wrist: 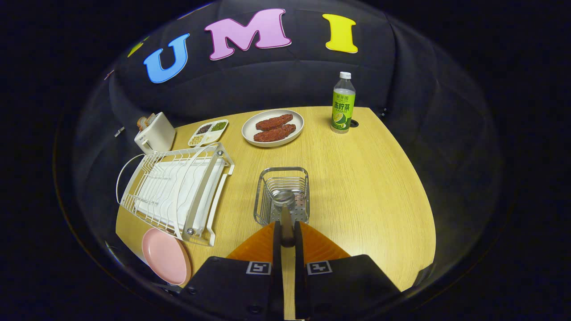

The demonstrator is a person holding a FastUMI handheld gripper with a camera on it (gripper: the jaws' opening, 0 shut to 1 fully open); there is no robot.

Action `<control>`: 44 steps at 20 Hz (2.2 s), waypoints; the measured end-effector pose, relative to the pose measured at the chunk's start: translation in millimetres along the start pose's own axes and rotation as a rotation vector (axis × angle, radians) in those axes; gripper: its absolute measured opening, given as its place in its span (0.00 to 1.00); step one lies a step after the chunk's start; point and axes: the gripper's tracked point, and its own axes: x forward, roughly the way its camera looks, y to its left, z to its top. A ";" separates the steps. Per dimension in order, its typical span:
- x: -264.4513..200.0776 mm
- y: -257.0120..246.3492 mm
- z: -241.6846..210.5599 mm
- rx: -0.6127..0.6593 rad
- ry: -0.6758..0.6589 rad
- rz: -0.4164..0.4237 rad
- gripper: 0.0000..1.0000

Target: Take the plate from the dish rack, then take the spoon from the basket and place it into the plate.

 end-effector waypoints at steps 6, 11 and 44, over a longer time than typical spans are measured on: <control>-9.9 -10.3 16.4 0.087 -0.021 -0.026 0.10; -39.3 -9.2 41.0 0.054 -0.068 -0.017 0.10; -88.5 316.1 -92.0 -0.342 0.096 0.453 0.10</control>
